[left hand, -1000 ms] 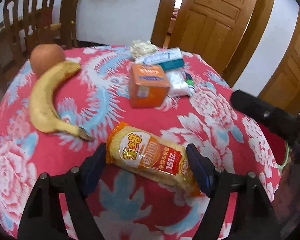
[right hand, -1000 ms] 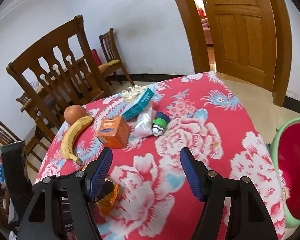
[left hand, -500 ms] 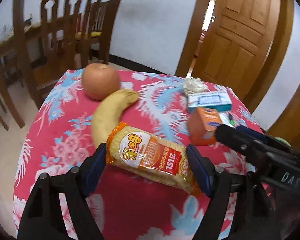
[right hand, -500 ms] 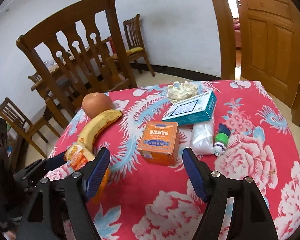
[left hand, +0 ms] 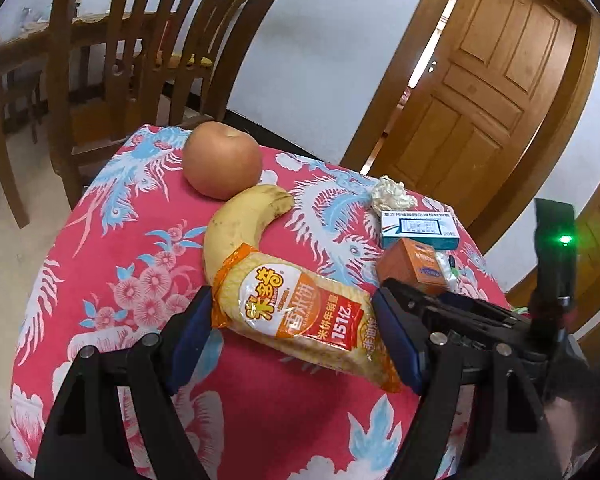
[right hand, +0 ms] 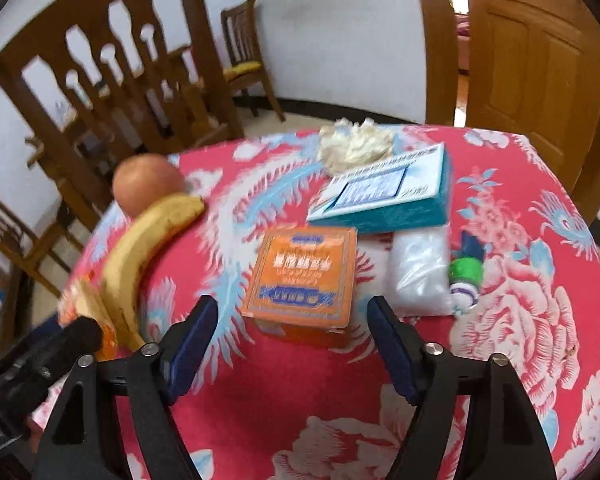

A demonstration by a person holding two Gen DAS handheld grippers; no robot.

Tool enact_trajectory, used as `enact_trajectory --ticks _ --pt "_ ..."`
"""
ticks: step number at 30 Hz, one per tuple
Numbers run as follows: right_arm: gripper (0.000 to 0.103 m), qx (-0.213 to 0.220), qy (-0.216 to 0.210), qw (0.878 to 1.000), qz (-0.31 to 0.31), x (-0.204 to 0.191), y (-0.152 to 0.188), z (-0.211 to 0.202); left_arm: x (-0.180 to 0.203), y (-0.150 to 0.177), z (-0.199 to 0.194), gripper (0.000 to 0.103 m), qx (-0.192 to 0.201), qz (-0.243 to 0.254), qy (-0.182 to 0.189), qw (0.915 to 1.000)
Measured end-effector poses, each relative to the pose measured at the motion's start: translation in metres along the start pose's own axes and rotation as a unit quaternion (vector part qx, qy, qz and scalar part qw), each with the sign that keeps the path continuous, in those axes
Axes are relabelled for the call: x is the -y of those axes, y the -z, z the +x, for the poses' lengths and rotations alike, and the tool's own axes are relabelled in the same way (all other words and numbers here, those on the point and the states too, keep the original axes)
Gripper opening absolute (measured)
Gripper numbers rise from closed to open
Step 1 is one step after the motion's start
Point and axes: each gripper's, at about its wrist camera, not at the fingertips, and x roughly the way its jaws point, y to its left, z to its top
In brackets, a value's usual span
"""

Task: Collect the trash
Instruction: 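Grasp the orange medicine box with the right tool while the left tool holds the packet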

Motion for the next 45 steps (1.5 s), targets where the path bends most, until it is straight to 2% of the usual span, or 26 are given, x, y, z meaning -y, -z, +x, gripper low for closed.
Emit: enact_trajectory --ticks 1,6,11,17,21,26,30,36,45 --pt "0.049 -0.001 0.005 1.000 0.003 0.001 0.001 0.000 0.001 0.000 0.001 0.079 -0.001 0.004 0.000 1.0000" --pt "0.049 0.017 -0.048 0.999 -0.005 -0.001 0.004 -0.021 0.007 0.001 0.000 0.079 -0.008 0.018 0.001 0.9998" --pt "0.050 0.030 -0.057 0.998 -0.013 -0.005 0.008 -0.040 0.008 0.000 -0.007 0.079 -0.010 0.006 0.017 0.9998" --pt "0.050 0.048 -0.041 0.997 -0.042 -0.008 0.014 -0.063 0.021 0.004 -0.014 0.079 -0.005 0.021 0.015 0.9997" --pt "0.050 0.060 -0.072 0.995 -0.037 0.000 0.014 -0.075 0.028 0.006 -0.013 0.079 -0.005 0.030 0.010 0.9995" --pt "0.050 0.073 -0.063 0.995 -0.037 0.008 0.014 -0.089 0.036 0.008 -0.007 0.079 -0.014 0.033 -0.002 0.9994" --pt "0.050 0.063 -0.059 0.996 -0.030 0.017 0.018 -0.089 0.050 0.011 -0.006 0.079 -0.014 0.043 0.003 0.9990" --pt "0.050 0.067 -0.055 0.996 -0.021 0.033 0.025 -0.103 0.078 0.013 -0.006 0.079 -0.014 0.064 0.019 0.9977" --pt "0.049 0.091 -0.051 0.994 0.022 0.080 0.033 -0.133 0.129 0.018 -0.005 0.079 -0.014 0.108 0.044 0.9931"
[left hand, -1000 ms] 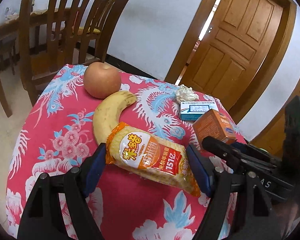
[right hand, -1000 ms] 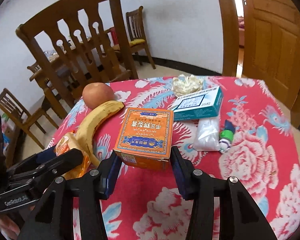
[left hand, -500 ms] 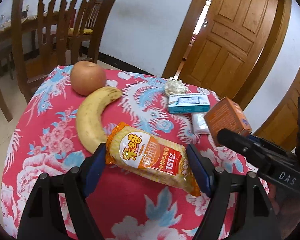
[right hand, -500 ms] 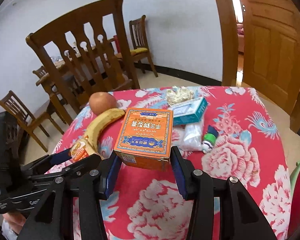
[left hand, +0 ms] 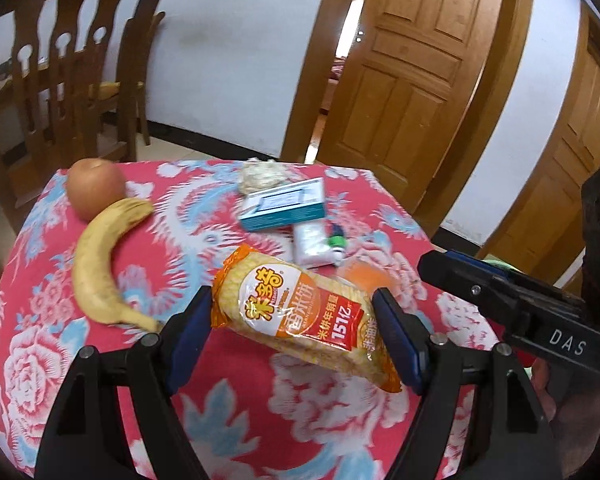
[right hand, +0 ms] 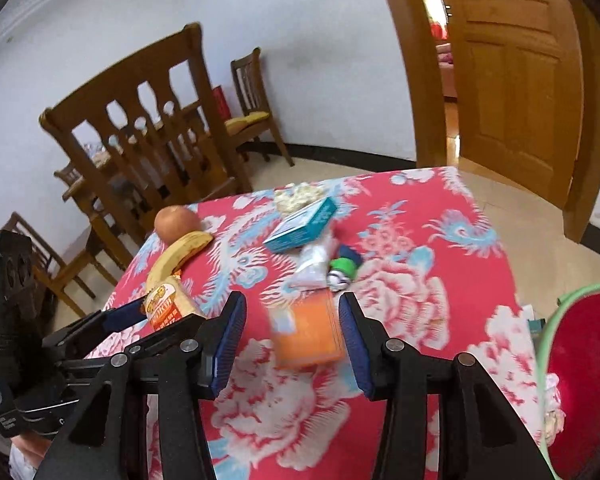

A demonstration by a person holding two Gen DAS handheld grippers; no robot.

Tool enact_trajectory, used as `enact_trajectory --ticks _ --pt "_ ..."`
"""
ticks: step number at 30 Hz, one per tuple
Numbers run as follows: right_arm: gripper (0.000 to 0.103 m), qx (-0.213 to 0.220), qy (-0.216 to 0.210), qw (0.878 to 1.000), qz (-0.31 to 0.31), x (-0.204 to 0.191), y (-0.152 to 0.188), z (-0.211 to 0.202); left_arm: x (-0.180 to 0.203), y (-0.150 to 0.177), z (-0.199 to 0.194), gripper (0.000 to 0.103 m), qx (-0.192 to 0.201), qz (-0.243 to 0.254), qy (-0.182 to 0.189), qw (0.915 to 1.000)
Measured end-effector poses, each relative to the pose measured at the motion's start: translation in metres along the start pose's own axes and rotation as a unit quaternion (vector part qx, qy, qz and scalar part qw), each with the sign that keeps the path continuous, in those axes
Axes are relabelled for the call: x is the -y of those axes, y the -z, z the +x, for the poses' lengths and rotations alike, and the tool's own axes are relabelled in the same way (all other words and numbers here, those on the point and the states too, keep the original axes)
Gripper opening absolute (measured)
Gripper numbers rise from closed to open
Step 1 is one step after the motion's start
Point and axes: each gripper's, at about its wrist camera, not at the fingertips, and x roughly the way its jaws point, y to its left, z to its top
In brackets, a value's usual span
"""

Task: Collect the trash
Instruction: 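Grasp the orange medicine box with the right tool while the left tool holds the packet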

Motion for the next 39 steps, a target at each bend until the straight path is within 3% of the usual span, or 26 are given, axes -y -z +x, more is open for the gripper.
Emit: enact_trajectory --ticks 9,11,13,16,19,20,22,25,29,35,39 --pt "0.043 0.019 0.011 0.999 0.045 0.048 0.005 -0.031 0.037 -0.008 0.009 0.079 0.002 0.022 0.020 0.9996" --pt "0.030 0.021 0.007 0.998 0.050 0.056 0.008 -0.038 0.040 -0.011 0.009 0.079 0.006 0.021 0.023 0.9995" --pt "0.023 0.023 0.003 0.998 0.053 0.061 0.011 -0.043 0.037 -0.011 0.007 0.079 0.010 0.018 0.021 0.9996" --pt "0.024 0.022 -0.002 0.998 0.061 0.066 0.013 -0.045 0.033 -0.010 0.002 0.079 0.017 0.018 0.015 0.9996" --pt "0.030 0.019 0.007 0.997 0.073 0.070 0.013 -0.041 0.022 -0.008 0.001 0.078 0.016 0.009 0.008 0.9998" --pt "0.043 0.015 0.006 0.997 0.075 0.070 0.013 -0.038 0.017 -0.008 0.002 0.078 0.014 0.002 0.007 0.9999" --pt "0.058 0.010 0.002 0.997 0.076 0.068 0.014 -0.032 0.011 -0.007 0.000 0.078 0.012 -0.004 0.003 0.9999" --pt "0.060 0.000 -0.004 0.998 0.062 0.058 0.013 -0.022 0.001 -0.008 -0.002 0.078 0.015 -0.009 -0.004 0.9998" --pt "0.077 -0.016 -0.005 0.999 0.031 0.033 0.009 0.002 -0.013 -0.009 -0.011 0.078 0.022 -0.011 -0.019 0.9995" --pt "0.077 -0.061 -0.005 0.998 -0.025 -0.009 0.008 0.054 -0.047 -0.006 -0.021 0.078 0.024 -0.026 -0.038 0.9986" --pt "0.077 -0.069 -0.003 0.996 -0.053 -0.031 0.006 0.076 -0.065 -0.002 -0.022 0.078 0.020 -0.035 -0.044 0.9982"
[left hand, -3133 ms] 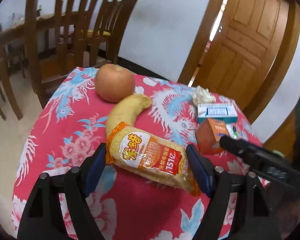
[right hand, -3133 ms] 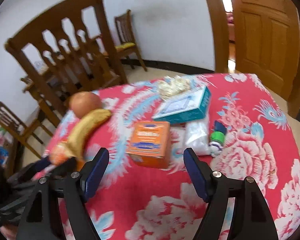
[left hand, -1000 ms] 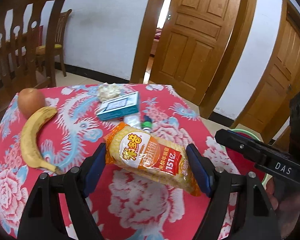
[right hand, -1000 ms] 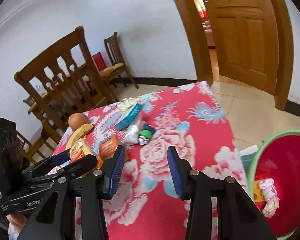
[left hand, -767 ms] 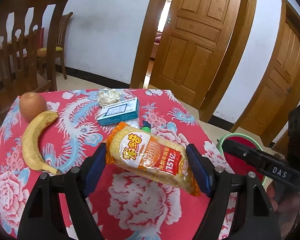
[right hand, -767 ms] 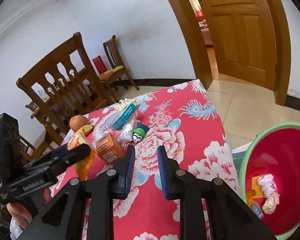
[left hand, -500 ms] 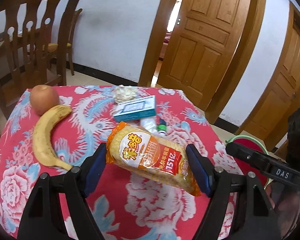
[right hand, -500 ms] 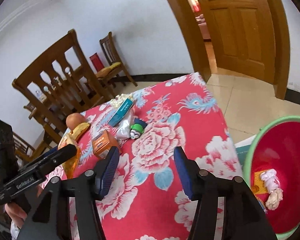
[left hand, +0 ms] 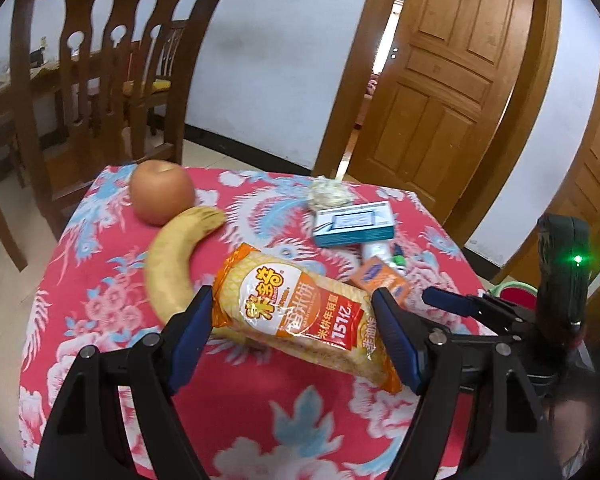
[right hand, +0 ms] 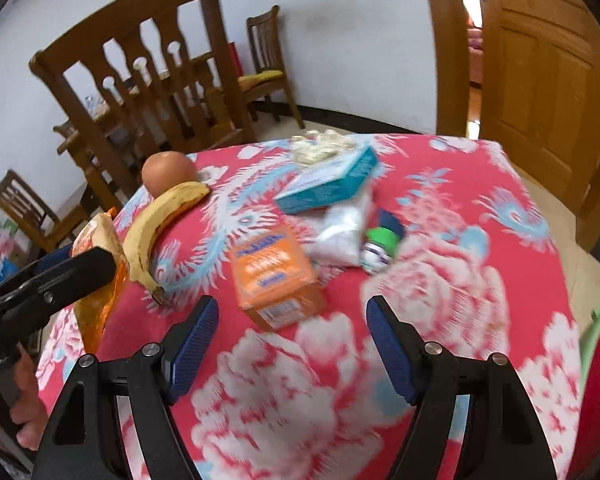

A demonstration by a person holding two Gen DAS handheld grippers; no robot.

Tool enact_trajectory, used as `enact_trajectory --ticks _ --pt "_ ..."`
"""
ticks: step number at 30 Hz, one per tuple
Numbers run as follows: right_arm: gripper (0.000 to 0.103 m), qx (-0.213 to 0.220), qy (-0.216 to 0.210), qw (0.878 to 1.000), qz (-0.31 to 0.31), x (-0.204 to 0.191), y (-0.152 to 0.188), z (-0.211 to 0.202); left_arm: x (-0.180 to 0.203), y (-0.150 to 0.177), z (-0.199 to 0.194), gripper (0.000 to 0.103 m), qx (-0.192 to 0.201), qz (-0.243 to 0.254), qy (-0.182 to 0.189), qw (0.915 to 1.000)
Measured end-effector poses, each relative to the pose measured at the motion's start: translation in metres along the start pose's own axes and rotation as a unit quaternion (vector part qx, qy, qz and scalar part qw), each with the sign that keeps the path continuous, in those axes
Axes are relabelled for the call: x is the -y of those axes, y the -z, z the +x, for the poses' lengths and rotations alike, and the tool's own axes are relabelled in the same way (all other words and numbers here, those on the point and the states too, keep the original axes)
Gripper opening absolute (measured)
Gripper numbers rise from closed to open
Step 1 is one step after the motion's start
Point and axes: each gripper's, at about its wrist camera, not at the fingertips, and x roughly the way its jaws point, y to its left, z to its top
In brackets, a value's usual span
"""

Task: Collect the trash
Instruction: 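Grasp the orange medicine box with the right tool while the left tool holds the packet, then carry the snack packet and orange box over the red bin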

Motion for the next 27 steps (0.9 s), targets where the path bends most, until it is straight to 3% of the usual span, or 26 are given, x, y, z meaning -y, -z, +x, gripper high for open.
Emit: enact_trajectory --ticks 5,6,7,11,18,27 --pt "0.074 -0.004 0.003 1.000 -0.019 -0.019 -0.005 0.019 -0.011 0.004 0.005 0.078 -0.007 -0.002 -0.004 1.0000" --pt "0.065 -0.006 -0.004 1.000 -0.012 -0.019 -0.005 0.021 -0.010 0.005 0.006 0.078 -0.009 -0.003 -0.004 0.9999" --pt "0.048 -0.007 -0.009 1.000 -0.009 -0.019 -0.004 0.022 -0.010 0.005 0.006 0.078 -0.012 -0.002 -0.003 0.9999" --pt "0.047 0.005 -0.021 0.999 -0.026 -0.025 -0.004 0.012 -0.003 0.005 0.008 0.078 -0.012 0.004 0.003 0.9999" --pt "0.048 0.029 -0.028 0.999 0.015 -0.003 0.004 -0.015 0.027 0.012 0.011 0.078 -0.015 0.019 0.025 0.9994" --pt "0.048 0.039 0.029 0.998 0.050 0.052 0.027 -0.061 0.095 0.025 0.021 0.078 -0.028 0.058 0.059 0.9962"
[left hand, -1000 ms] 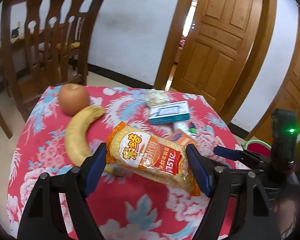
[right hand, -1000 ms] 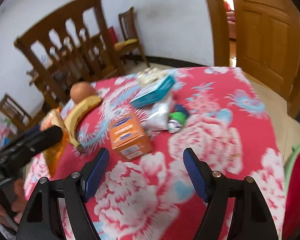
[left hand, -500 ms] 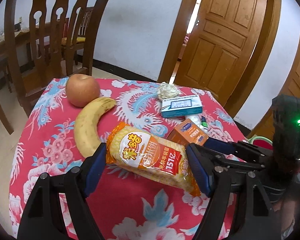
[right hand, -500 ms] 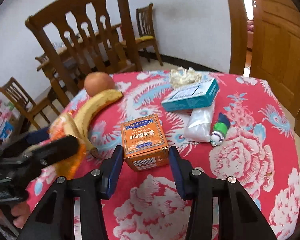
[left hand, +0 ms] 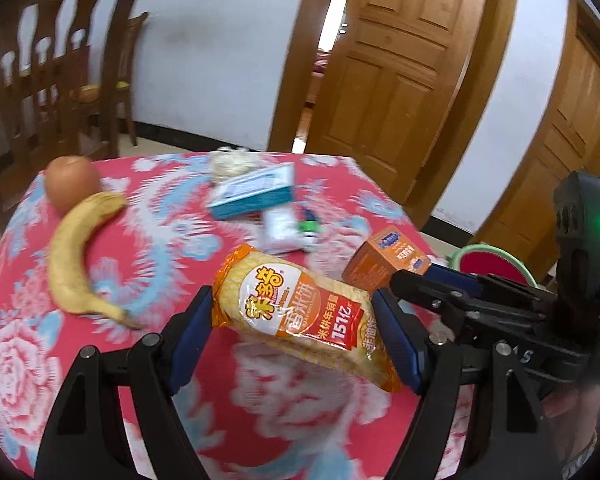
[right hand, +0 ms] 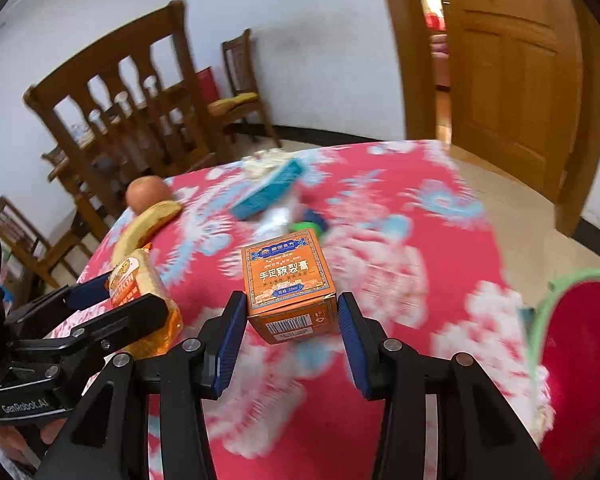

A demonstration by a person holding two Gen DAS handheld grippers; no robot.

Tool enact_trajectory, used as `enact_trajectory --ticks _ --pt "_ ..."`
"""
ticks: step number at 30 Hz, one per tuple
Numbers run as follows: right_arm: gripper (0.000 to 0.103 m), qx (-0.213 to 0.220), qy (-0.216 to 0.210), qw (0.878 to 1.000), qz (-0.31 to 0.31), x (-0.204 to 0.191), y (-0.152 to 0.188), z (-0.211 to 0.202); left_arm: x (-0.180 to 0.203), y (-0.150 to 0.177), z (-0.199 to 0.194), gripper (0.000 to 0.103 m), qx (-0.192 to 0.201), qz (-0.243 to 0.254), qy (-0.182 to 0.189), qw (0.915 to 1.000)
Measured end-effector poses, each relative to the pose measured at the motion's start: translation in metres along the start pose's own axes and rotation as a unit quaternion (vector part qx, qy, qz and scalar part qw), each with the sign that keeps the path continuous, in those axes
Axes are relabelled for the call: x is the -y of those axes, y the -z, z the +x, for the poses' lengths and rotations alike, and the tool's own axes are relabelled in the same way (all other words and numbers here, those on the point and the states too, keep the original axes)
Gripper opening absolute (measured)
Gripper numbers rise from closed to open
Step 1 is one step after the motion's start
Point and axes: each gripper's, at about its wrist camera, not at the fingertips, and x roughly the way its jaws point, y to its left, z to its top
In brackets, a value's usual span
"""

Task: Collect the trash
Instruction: 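Carry the snack packet and orange box over the red bin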

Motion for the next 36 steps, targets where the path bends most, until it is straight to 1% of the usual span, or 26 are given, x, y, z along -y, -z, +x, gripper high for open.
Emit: enact_trajectory --ticks 2,4,7,15,18,22,26,28,32,36 --pt "0.048 0.009 0.003 1.000 0.025 0.021 0.004 -0.016 0.016 0.001 0.006 0.078 -0.002 0.008 0.008 0.9999" --pt "0.048 0.021 0.010 0.999 0.039 0.034 0.007 -0.029 0.034 0.002 0.014 0.078 -0.008 0.015 0.018 0.9997" --pt "0.048 0.035 0.023 0.997 0.058 0.054 0.011 -0.047 0.059 0.004 0.019 0.078 -0.006 0.029 0.028 0.9992" --pt "0.048 0.061 0.057 0.990 0.116 0.110 0.029 -0.083 0.123 -0.003 0.036 0.078 -0.010 0.063 0.065 0.9958" --pt "0.048 0.063 0.084 0.985 0.139 0.132 0.037 -0.094 0.148 -0.001 0.045 0.078 -0.017 0.071 0.083 0.9938" --pt "0.048 0.059 0.136 0.976 0.158 0.161 0.049 -0.107 0.182 0.000 0.060 0.078 -0.028 0.080 0.108 0.9905" --pt "0.048 0.071 0.161 0.967 0.184 0.187 0.064 -0.121 0.212 0.002 0.077 0.078 -0.043 0.080 0.124 0.9882" --pt "0.048 0.072 0.183 0.962 0.191 0.197 0.068 -0.124 0.224 0.003 0.085 0.078 -0.051 0.080 0.127 0.9874" --pt "0.048 0.055 0.226 0.952 0.197 0.214 0.081 -0.126 0.239 0.007 0.096 0.079 -0.055 0.084 0.132 0.9862" --pt "0.048 0.051 0.233 0.946 0.220 0.231 0.095 -0.128 0.239 0.017 0.106 0.079 -0.064 0.073 0.130 0.9867"
